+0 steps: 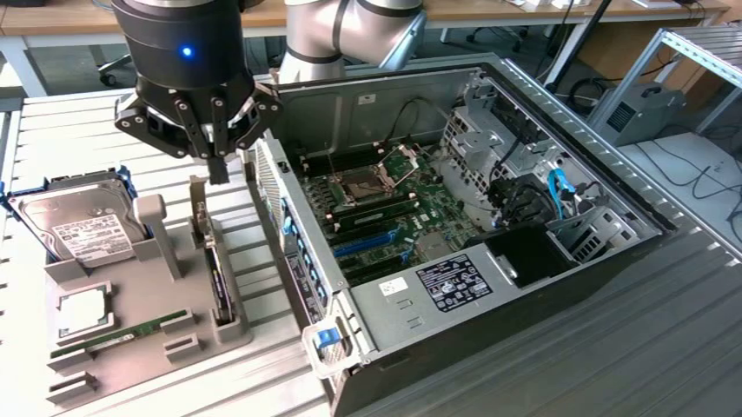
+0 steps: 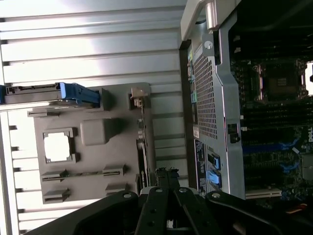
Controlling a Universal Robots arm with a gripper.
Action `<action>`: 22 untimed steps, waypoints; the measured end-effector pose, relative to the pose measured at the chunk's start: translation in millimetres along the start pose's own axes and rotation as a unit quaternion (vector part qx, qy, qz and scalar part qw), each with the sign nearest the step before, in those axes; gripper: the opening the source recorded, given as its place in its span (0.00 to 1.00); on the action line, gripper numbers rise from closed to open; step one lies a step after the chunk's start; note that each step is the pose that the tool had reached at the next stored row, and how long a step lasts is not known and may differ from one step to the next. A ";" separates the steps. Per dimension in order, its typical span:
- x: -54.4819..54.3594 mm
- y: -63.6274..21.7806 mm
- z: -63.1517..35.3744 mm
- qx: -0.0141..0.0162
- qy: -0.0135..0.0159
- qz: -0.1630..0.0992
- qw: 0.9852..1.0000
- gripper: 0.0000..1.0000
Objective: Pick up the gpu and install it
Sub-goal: 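Reach for the gpu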
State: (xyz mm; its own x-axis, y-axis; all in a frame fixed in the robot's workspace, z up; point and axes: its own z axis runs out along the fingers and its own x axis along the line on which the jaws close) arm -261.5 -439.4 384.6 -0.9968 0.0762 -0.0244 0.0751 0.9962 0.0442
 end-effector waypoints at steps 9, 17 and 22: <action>-0.3 -4.3 0.1 0.000 0.000 0.000 1.000 0.11; -0.7 -8.7 0.0 0.000 0.000 0.000 1.000 0.11; -0.8 -10.9 0.0 0.000 0.000 0.000 1.000 0.11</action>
State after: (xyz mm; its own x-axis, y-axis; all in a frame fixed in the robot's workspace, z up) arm -261.5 -450.3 384.1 -0.9968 0.0762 -0.0245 0.0751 0.9962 0.0442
